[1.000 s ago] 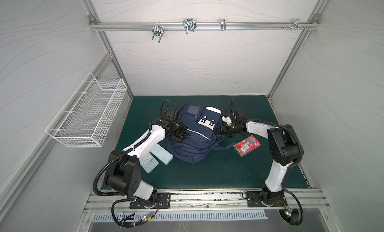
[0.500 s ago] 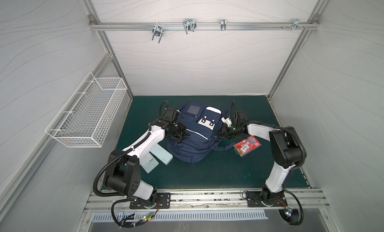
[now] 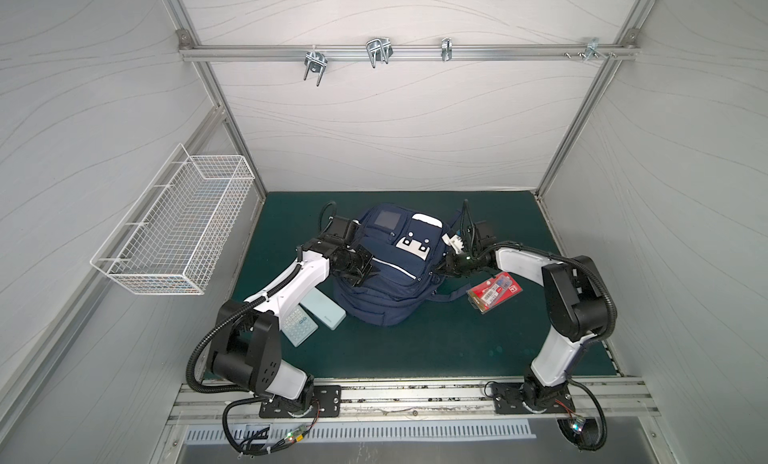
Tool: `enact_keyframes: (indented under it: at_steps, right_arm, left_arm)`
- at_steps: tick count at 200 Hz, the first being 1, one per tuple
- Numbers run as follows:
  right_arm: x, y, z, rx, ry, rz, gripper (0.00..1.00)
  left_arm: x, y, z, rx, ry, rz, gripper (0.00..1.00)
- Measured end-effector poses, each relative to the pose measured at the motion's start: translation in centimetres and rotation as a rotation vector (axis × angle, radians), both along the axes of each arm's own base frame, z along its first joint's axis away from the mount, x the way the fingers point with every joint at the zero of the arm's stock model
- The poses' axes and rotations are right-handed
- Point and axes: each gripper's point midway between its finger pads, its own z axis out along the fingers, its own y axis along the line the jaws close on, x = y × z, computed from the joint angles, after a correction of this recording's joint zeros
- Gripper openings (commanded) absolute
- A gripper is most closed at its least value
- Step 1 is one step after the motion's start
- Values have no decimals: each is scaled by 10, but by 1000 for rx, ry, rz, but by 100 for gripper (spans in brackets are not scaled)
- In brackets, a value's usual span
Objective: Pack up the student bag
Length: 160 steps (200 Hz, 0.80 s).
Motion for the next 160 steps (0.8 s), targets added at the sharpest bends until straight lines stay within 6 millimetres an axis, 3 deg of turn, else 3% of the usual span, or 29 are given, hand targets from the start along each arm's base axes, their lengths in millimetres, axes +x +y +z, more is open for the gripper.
enact_keyframes:
  at_steps: [62, 93, 113, 128, 143, 160]
  right_arm:
    - [12, 0, 8, -30, -28, -7, 34]
    - [24, 3, 15, -36, -51, -13, 26]
    - [27, 7, 15, -43, -52, -8, 26]
    - [26, 8, 11, -61, -42, -7, 31]
    - [25, 7, 4, -90, -32, -7, 45]
    - [26, 5, -1, -128, -36, -7, 50]
  left_arm:
    - [0, 0, 0, 2, -4, -6, 0]
    - [0, 0, 0, 3, -4, -8, 0]
    - [0, 0, 0, 3, -5, -8, 0]
    - [0, 0, 0, 3, -5, -8, 0]
    - [0, 0, 0, 3, -5, -8, 0]
    - [0, 0, 0, 3, -5, -8, 0]
